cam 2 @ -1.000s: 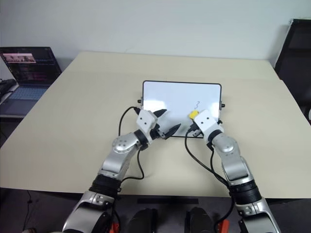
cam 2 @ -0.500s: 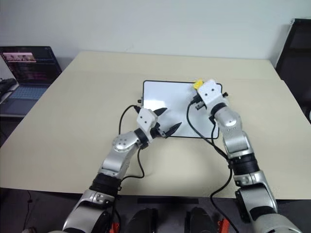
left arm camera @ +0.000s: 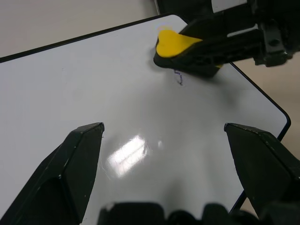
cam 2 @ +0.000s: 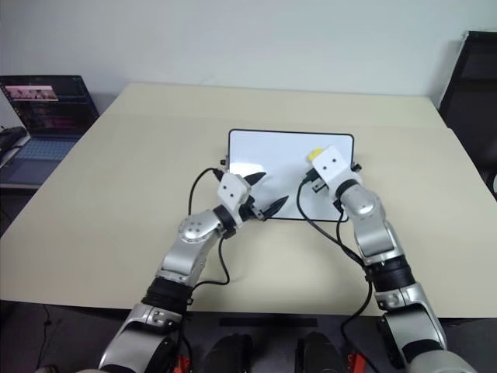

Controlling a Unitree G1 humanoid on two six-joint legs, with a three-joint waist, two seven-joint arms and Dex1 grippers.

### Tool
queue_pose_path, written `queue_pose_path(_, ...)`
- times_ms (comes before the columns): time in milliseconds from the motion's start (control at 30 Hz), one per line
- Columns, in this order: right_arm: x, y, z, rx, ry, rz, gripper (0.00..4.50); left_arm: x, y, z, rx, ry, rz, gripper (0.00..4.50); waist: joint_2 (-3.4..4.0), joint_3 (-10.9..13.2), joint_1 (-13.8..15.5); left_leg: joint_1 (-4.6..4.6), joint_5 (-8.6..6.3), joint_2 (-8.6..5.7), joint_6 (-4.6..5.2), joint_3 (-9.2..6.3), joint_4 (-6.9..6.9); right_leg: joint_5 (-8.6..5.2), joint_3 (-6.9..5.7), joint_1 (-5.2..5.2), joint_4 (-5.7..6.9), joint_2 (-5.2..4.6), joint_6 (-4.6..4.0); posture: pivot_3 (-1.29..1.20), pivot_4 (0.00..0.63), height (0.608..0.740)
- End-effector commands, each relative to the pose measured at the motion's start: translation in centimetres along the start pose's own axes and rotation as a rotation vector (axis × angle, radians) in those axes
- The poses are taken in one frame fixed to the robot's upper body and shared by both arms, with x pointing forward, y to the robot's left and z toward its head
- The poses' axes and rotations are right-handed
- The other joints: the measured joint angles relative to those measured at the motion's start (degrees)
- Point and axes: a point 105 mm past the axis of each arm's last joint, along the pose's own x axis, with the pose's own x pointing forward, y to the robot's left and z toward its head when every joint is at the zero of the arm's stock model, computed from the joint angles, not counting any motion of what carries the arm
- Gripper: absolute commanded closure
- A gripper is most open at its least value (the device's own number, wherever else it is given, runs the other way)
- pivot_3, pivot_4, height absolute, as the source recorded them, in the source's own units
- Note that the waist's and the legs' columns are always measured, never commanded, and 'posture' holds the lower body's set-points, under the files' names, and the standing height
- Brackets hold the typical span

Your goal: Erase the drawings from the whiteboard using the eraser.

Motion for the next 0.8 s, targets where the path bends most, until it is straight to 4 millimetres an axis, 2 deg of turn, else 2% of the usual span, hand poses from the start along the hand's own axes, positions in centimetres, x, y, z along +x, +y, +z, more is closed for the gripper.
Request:
queue_pose_path(33, -0.7, 1.0, -1.2, 0.007, 0.058, 0.022, 3.53, 0.2, 0.3, 1.9, 0.028, -0.063, 0.009, 0.0, 0.0, 0.0, 0.0, 0.02, 0.0, 0.0, 0.0, -0.01, 0.01, 0.0, -0.01, 0.03, 0.0, 0.0, 0.0, 0.0, 0.15, 0.74)
queue_pose_path(267, -2.1, 3.2, -2.1, 0.031, 0.096, 0.068, 3.53, 0.3, 0.3, 1.9, 0.028, -0.066, 0.005, 0.0, -0.02, 0.0, 0.0, 0.02, 0.0, 0.0, 0.0, -0.01, 0.01, 0.0, -0.01, 0.04, -0.02, 0.01, 0.01, 0.0, 0.15, 0.74)
queue_pose_path(400, -2.6, 3.2, -2.4, 0.029, 0.106, 0.07, 3.53, 0.4, 0.0, 1.9, 0.025, -0.068, -0.002, 0.0, -0.02, 0.0, 0.0, 0.03, 0.0, -0.01, 0.0, -0.02, 0.03, 0.0, -0.01, 0.05, -0.03, 0.01, 0.02, 0.0, 0.15, 0.74)
queue_pose_path(500, -2.4, 1.9, -1.7, 0.029, 0.074, 0.034, 3.53, 0.5, -0.1, 1.9, 0.025, -0.069, -0.007, 0.0, -0.02, 0.0, 0.0, 0.03, 0.01, -0.01, 0.0, -0.02, 0.03, 0.0, -0.01, 0.05, -0.03, 0.01, 0.03, 0.0, 0.15, 0.74)
queue_pose_path(700, -0.2, -1.7, 1.4, 0.019, -0.049, -0.078, 3.53, 0.6, -0.2, 2.0, 0.026, -0.071, -0.013, 0.0, -0.01, 0.0, -0.1, 0.03, 0.03, -0.01, 0.03, 0.02, 0.04, 0.01, 0.02, 0.03, -0.03, 0.02, 0.04, 0.0, 0.15, 0.74)
queue_pose_path(800, 0.7, -3.0, 2.2, 0.008, -0.082, -0.116, 3.53, 0.6, -0.2, 2.0, 0.028, -0.072, -0.014, 0.0, -0.01, 0.0, 0.0, 0.0, 0.03, -0.01, 0.04, 0.01, 0.02, 0.02, 0.0, 0.02, -0.04, 0.01, 0.03, 0.0, 0.15, 0.74)
